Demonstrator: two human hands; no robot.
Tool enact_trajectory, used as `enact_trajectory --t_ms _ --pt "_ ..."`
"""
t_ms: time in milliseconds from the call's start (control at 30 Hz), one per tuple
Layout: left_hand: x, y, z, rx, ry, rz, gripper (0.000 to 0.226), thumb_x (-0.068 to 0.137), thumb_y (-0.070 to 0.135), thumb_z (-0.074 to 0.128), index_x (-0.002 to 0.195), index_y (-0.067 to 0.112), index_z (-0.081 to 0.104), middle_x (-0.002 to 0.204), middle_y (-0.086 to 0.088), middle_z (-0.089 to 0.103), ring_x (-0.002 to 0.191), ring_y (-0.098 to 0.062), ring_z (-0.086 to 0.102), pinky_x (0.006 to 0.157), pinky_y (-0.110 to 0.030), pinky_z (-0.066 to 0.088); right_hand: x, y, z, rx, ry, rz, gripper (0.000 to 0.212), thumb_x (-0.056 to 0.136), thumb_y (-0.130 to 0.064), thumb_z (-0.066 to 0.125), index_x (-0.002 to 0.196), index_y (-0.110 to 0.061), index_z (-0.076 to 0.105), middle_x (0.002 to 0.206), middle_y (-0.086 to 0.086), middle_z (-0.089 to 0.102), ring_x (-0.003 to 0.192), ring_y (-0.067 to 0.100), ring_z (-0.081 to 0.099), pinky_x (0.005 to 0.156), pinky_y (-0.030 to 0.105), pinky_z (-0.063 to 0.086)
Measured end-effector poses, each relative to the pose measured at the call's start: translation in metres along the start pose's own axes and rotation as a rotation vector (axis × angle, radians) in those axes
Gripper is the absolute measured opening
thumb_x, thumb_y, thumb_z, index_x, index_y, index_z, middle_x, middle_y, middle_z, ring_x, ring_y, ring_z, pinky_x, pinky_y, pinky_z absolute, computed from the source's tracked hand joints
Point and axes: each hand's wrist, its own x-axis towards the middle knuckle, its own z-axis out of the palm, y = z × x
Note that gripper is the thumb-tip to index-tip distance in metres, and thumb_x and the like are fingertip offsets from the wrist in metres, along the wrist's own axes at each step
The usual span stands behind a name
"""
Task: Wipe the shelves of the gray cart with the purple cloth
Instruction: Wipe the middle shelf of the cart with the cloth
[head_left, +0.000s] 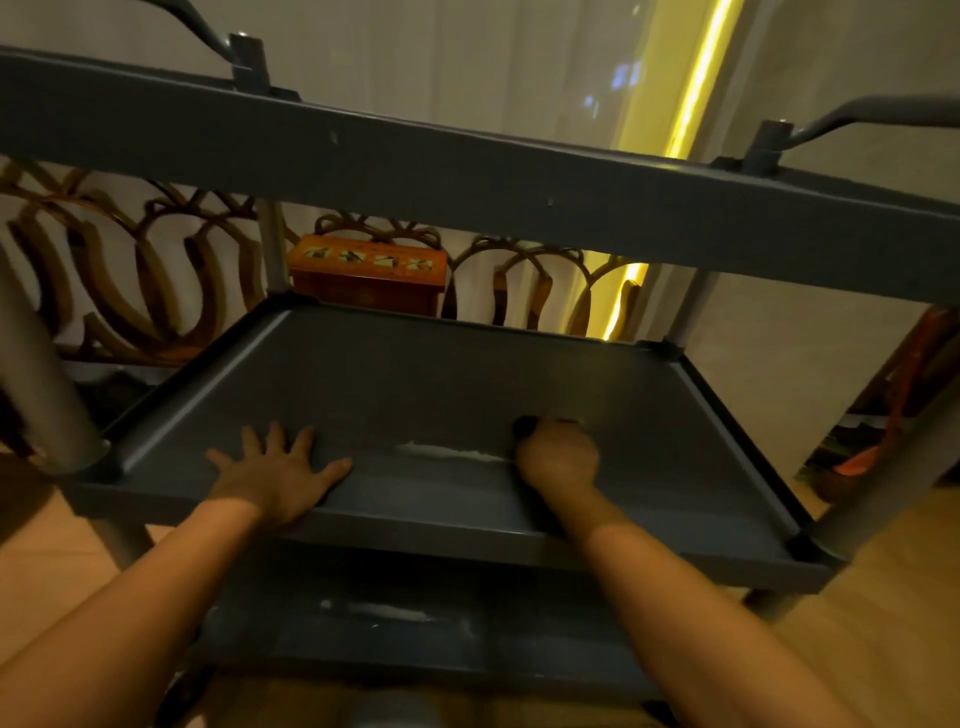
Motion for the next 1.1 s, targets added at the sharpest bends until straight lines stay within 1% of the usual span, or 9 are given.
enact_trajectory --t_ms 167,367,533,667,767,833,900,967,1100 --pt "-0.008 -0.004 -0.003 -0.123 0.125 0.041 0.084 0.089 0.076 0.024 0.157 0.027 0.017 0.166 -0.009 0.018 0.151 -0.038 0.014 0.117 -0.068 0.013 -0.021 -0.076 0.018 0.021 -0.103 -0.181 0.042 0.096 -0.034 0.051 0.134 -0.018 0.054 0.131 0.016 0.059 0.112 0.034 0.063 0.088 0.038 0.050" --pt "0.009 -0.063 -0.024 -0.020 0.126 0.003 0.087 0.087 0.078 0.033 0.156 0.028 0.020 0.167 -0.007 0.015 0.152 -0.033 0.009 0.120 -0.060 0.015 0.037 0.016 -0.054 0.085 0.060 -0.051 0.028 0.101 -0.036 0.054 0.117 -0.015 0.064 0.113 0.011 0.066 0.102 0.028 0.063 0.094 0.043 0.049" --pt "0.016 -0.059 0.000 -0.014 0.083 0.025 0.085 0.086 0.080 0.019 0.157 0.034 0.013 0.167 -0.006 0.011 0.152 -0.033 0.008 0.120 -0.060 0.012 0.055 0.060 -0.036 0.102 0.007 0.155 0.033 0.100 -0.037 0.054 0.118 -0.011 0.064 0.115 0.018 0.065 0.103 0.034 0.065 0.092 0.046 0.054" --pt "0.026 -0.056 0.011 -0.002 0.104 0.012 0.090 0.081 0.081 0.008 0.157 0.033 0.010 0.168 -0.006 0.007 0.153 -0.033 0.004 0.119 -0.061 0.007 0.062 -0.022 0.005 0.194 0.086 0.086 0.029 0.099 -0.037 0.053 0.104 -0.015 0.070 0.098 0.011 0.067 0.081 0.025 0.062 0.085 0.042 0.053" --pt "0.022 -0.050 0.006 -0.020 0.093 0.005 0.084 0.086 0.076 0.011 0.157 0.031 0.015 0.167 -0.008 0.010 0.153 -0.034 0.006 0.119 -0.060 0.006 0.039 -0.121 0.046 0.194 -0.007 -0.147 0.036 0.100 -0.041 0.045 0.117 -0.017 0.066 0.117 0.014 0.067 0.100 0.031 0.065 0.094 0.046 0.054" --pt "0.011 -0.047 -0.002 -0.115 0.189 0.022 0.078 0.088 0.069 0.016 0.152 0.028 0.032 0.161 -0.009 0.029 0.148 -0.031 0.024 0.118 -0.053 0.018 0.027 -0.158 0.051 0.139 -0.093 -0.292 0.040 0.101 -0.041 0.045 0.129 -0.018 0.061 0.128 0.015 0.063 0.110 0.032 0.064 0.095 0.045 0.054" --pt "-0.006 -0.054 -0.007 -0.171 0.354 0.029 0.072 0.086 0.063 0.020 0.138 0.024 0.050 0.146 -0.008 0.050 0.134 -0.026 0.043 0.111 -0.045 0.031 0.030 -0.161 0.036 0.146 -0.171 -0.339 0.032 0.102 -0.041 0.046 0.118 -0.021 0.065 0.124 0.014 0.067 0.102 0.030 0.066 0.092 0.044 0.055" --pt "-0.014 -0.071 -0.005 -0.072 0.413 0.056 0.069 0.088 0.062 0.025 0.139 0.024 0.049 0.151 -0.008 0.045 0.141 -0.027 0.035 0.117 -0.047 0.024 0.046 -0.140 0.017 0.150 -0.154 -0.256 0.028 0.102 -0.035 0.050 0.114 -0.016 0.066 0.117 0.015 0.068 0.094 0.028 0.065 0.089 0.043 0.055" --pt "-0.012 -0.105 -0.003 0.021 0.259 0.043 0.077 0.089 0.071 0.018 0.154 0.029 0.025 0.166 -0.006 0.015 0.154 -0.029 0.002 0.122 -0.051 0.004 0.082 -0.099 -0.002 0.192 -0.047 0.009 0.034 0.104 -0.032 0.051 0.126 -0.009 0.064 0.102 0.013 0.064 0.082 0.025 0.061 0.072 0.034 0.046"
